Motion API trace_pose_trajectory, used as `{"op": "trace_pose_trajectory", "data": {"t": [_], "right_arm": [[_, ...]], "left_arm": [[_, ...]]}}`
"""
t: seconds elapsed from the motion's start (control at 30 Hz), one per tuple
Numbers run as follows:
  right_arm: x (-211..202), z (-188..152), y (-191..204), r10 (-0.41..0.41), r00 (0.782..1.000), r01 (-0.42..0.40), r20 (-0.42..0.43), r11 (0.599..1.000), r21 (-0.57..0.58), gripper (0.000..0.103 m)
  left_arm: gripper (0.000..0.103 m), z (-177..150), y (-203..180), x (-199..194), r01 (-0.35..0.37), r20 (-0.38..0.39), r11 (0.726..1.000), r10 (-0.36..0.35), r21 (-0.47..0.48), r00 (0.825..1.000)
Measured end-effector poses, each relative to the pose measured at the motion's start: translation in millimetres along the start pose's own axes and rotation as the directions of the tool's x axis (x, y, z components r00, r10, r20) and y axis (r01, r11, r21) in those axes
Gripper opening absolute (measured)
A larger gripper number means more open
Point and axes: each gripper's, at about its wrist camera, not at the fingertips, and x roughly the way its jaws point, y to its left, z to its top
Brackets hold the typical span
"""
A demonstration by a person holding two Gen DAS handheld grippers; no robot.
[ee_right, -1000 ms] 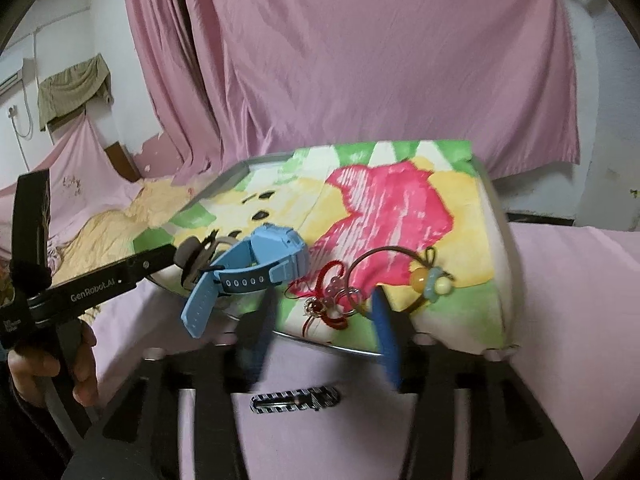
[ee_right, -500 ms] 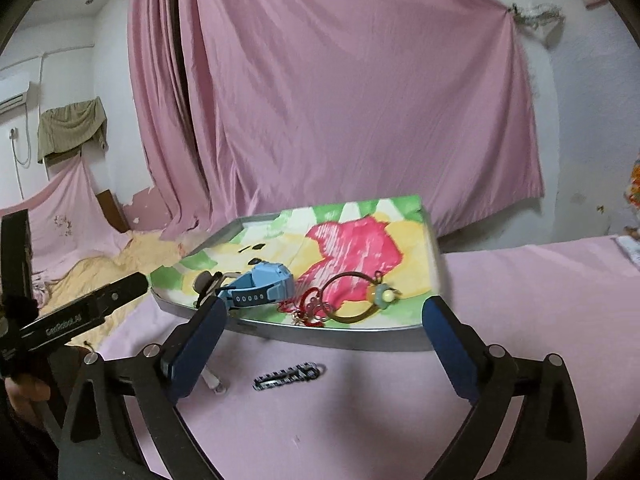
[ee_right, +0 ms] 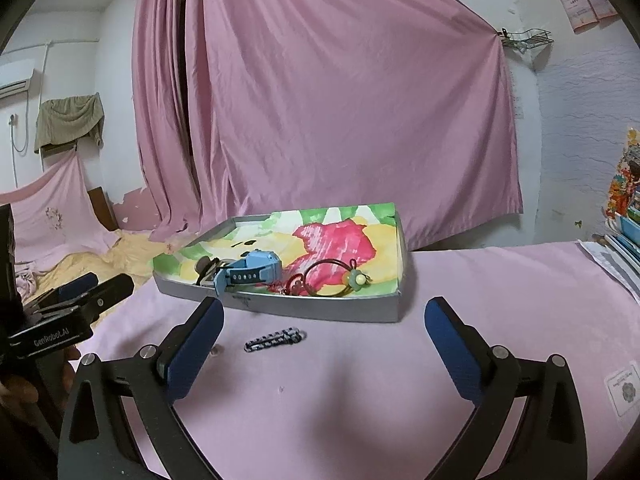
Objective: Organize jewelry
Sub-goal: 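Withdraw both open tools from the tray, then grasp the white hair clip with the left tool while the right tool grasps the black-and-white bracelet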
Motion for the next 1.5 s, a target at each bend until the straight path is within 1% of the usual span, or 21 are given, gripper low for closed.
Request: {"op": "trace_pose_trajectory", "data": {"t": [0.2, 0.53, 0.63, 0.7, 0.8, 0.9, 1.03, 1.13, 1.23, 1.4, 1.47, 1.5], "right_arm": [[-7.5, -6.2, -0.8, -0.003, 1.0, 0.003, -0.012, 1.0, -0.004, 0.099], [-5.0, -10.5, 4.0, 0.001, 0.999, -0.001, -0.041, 1.0, -0.012, 0.099], [-0.6, -11.2, 4.3, 0.0, 0.998, -0.001, -0.061, 1.0, -0.02, 0.099], [6.8, -11.3, 6.0, -0.005, 0.995, 0.0, -0.104, 0.999, -0.046, 0.099], [20.0, -13.1, 9.8, -0.001, 0.983, -0.02, -0.186, 0.993, -0.112, 0.099], [31.4, -15.4, 11.7, 0.002, 0.966, -0.046, -0.258, 0.985, -0.164, 0.099], [43.0, -14.9, 9.2, -0.001, 0.946, -0.067, -0.325, 0.978, -0.198, 0.099], [50.0, -13.4, 7.4, -0.004, 0.933, -0.082, -0.361, 0.972, -0.222, 0.099], [57.9, -11.8, 6.8, -0.002, 0.919, -0.108, -0.395, 0.961, -0.255, 0.099], [71.6, -7.4, 7.5, 0.011, 0.9, -0.156, -0.435, 0.941, -0.299, 0.098], [77.5, -6.5, 8.3, 0.021, 0.892, -0.179, -0.452, 0.933, -0.311, 0.096], [81.2, -6.7, 8.3, 0.023, 0.886, -0.189, -0.462, 0.929, -0.317, 0.092]], "left_arm": [[0.102, -9.2, 0.1, -4.6, 0.002, -0.022, 1.0, -0.001, 0.013, 1.0], [0.102, -15.5, 0.1, -4.9, 0.006, -0.046, 1.0, -0.005, 0.017, 0.999], [0.102, -16.4, -1.2, -0.8, 0.012, -0.067, 1.0, -0.01, 0.02, 0.998], [0.102, -16.6, -2.7, 2.5, 0.023, -0.089, 0.999, -0.021, 0.025, 0.996], [0.102, -18.5, -5.6, 11.1, 0.064, -0.15, 0.997, -0.059, 0.032, 0.987], [0.102, -22.6, -8.4, 20.3, 0.085, -0.209, 0.996, -0.076, 0.037, 0.975], [0.102, -27.4, -12.0, 35.5, 0.071, -0.29, 0.996, -0.051, 0.057, 0.956], [0.102, -28.7, -12.6, 44.9, 0.066, -0.335, 0.996, -0.041, 0.064, 0.941], [0.102, -29.1, -15.1, 53.5, 0.068, -0.372, 0.995, -0.037, 0.07, 0.927], [0.102, -27.5, -22.8, 62.5, 0.08, -0.398, 0.993, -0.04, 0.086, 0.916], [0.102, -26.2, -27.1, 66.7, 0.084, -0.405, 0.992, -0.038, 0.096, 0.914], [0.102, -25.7, -29.4, 69.0, 0.085, -0.41, 0.991, -0.037, 0.1, 0.911]]}}
